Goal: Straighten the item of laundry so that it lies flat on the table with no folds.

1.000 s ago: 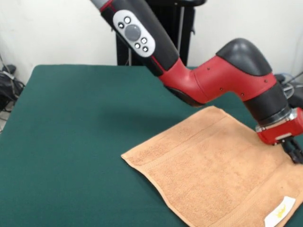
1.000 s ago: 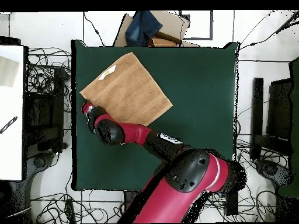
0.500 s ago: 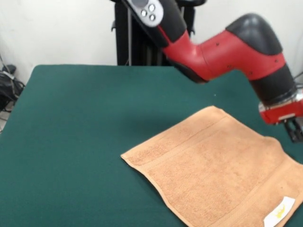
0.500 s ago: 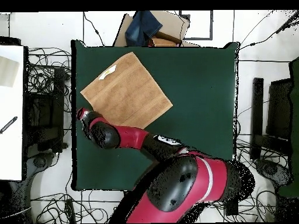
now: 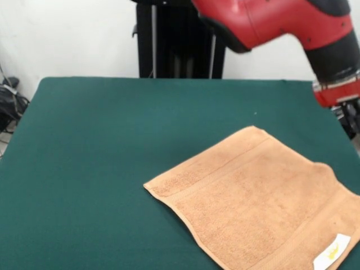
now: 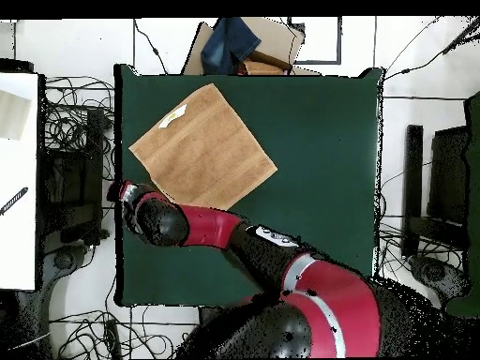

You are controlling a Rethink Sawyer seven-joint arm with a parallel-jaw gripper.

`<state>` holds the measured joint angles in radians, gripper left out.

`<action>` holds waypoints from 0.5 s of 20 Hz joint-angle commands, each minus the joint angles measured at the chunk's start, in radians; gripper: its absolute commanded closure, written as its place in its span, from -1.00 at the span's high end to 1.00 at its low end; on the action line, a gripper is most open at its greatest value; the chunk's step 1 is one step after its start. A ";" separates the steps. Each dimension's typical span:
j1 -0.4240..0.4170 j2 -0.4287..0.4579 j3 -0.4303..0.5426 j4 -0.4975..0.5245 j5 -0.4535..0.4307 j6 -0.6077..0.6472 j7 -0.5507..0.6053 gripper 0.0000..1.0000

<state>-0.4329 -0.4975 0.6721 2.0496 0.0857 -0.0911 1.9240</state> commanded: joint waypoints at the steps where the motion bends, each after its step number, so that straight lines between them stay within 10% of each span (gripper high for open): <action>1: 0.040 -0.203 -0.076 0.042 0.145 0.190 0.262 -1.00; 10: 0.001 -0.356 -0.206 -0.025 0.099 0.569 0.126 -1.00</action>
<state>-0.4268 -0.7505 0.5976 2.0458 0.1591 0.3242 1.9240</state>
